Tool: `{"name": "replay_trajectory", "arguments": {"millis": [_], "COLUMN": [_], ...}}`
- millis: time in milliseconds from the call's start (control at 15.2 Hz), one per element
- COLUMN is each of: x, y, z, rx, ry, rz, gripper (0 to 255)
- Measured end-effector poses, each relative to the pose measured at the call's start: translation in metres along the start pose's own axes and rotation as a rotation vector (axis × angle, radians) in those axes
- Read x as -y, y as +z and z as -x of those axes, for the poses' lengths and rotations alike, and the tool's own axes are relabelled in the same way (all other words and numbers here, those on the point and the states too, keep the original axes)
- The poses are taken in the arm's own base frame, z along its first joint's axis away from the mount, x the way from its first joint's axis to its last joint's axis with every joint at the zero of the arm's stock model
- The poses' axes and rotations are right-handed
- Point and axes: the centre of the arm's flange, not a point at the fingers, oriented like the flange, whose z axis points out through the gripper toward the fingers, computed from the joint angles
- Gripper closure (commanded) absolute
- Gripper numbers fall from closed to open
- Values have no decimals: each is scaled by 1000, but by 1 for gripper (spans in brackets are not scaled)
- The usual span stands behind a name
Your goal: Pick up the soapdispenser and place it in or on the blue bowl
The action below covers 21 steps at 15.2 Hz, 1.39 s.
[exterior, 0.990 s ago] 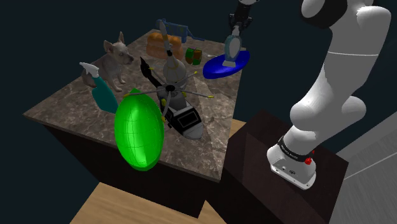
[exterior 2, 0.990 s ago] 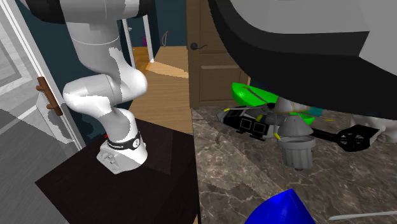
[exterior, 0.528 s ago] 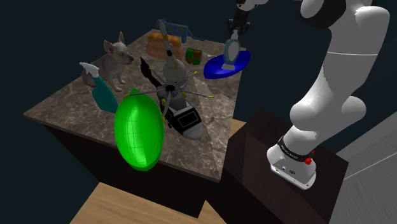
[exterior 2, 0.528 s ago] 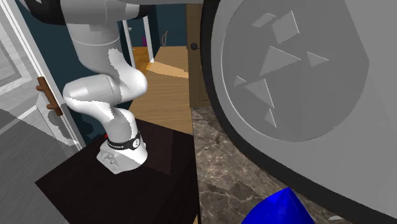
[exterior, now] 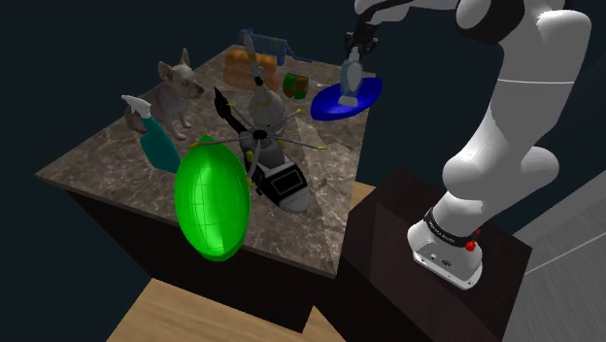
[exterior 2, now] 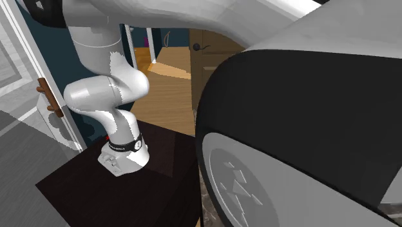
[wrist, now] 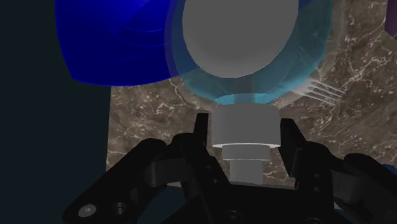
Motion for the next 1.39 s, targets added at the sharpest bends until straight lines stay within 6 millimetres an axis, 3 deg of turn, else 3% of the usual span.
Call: {"name": "replay_trajectory", "arguments": {"millis": [462, 528, 924, 1188, 1386], "x": [1, -2, 5, 2, 1], "y": [8, 7, 15, -15, -21], "z": [1, 2, 5, 13, 15], "rx": [-15, 7, 71, 143, 162], "ry": [-1, -1, -1, -3, -3], "rz": [-8, -1, 18, 46, 54], "gripper": [255, 0, 0, 0, 0]}}
